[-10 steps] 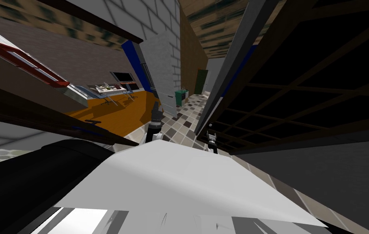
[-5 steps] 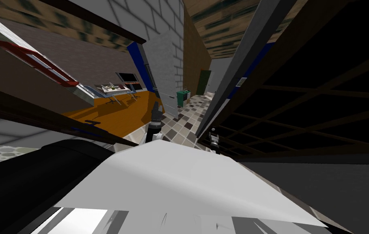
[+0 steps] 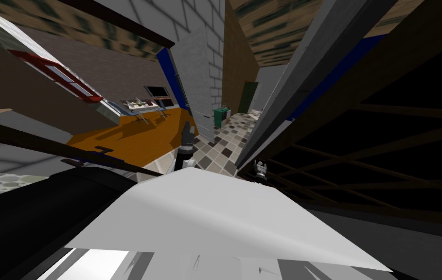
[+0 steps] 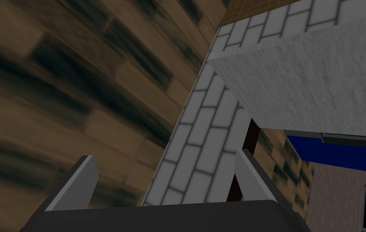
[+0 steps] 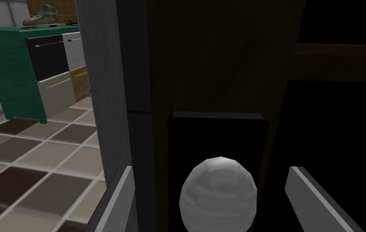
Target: Pull the door open
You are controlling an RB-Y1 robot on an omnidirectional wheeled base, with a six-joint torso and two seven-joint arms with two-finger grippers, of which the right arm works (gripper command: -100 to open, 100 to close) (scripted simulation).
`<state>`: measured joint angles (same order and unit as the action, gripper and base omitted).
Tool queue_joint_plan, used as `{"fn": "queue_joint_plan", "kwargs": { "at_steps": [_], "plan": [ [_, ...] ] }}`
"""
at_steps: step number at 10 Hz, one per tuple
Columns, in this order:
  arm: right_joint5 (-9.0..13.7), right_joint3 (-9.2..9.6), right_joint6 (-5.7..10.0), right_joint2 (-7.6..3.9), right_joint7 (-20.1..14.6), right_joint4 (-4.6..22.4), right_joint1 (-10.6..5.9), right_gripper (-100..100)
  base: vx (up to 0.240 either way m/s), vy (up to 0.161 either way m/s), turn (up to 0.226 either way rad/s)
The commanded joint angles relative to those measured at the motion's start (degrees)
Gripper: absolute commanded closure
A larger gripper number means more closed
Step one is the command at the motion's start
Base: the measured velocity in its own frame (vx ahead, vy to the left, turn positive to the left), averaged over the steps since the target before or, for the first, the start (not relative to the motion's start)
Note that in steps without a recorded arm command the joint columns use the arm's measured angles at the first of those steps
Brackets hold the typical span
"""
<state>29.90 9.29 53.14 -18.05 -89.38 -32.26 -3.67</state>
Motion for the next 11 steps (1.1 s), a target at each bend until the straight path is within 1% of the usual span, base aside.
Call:
{"fn": "queue_joint_plan", "kwargs": {
  "at_steps": [1,6,7,8,11],
  "plan": [
    [-0.01,0.03,-0.15,0.08,0.18,-0.09,0.03,100,-0.018,0.000,-0.023],
    [-0.01,0.03,-0.15,0.08,0.18,-0.09,0.03,100,-0.016,0.001,0.003],
    [-0.53,1.19,0.11,-0.66,-1.18,-0.32,0.50,100,-0.103,-0.015,0.072],
    [-0.67,1.50,0.22,-0.86,-1.56,-0.41,0.62,100,-0.167,-0.025,0.081],
    [-1.64,3.67,1.01,-2.32,-4.22,-1.01,1.43,100,-0.224,-0.022,0.082]
  ]
}}
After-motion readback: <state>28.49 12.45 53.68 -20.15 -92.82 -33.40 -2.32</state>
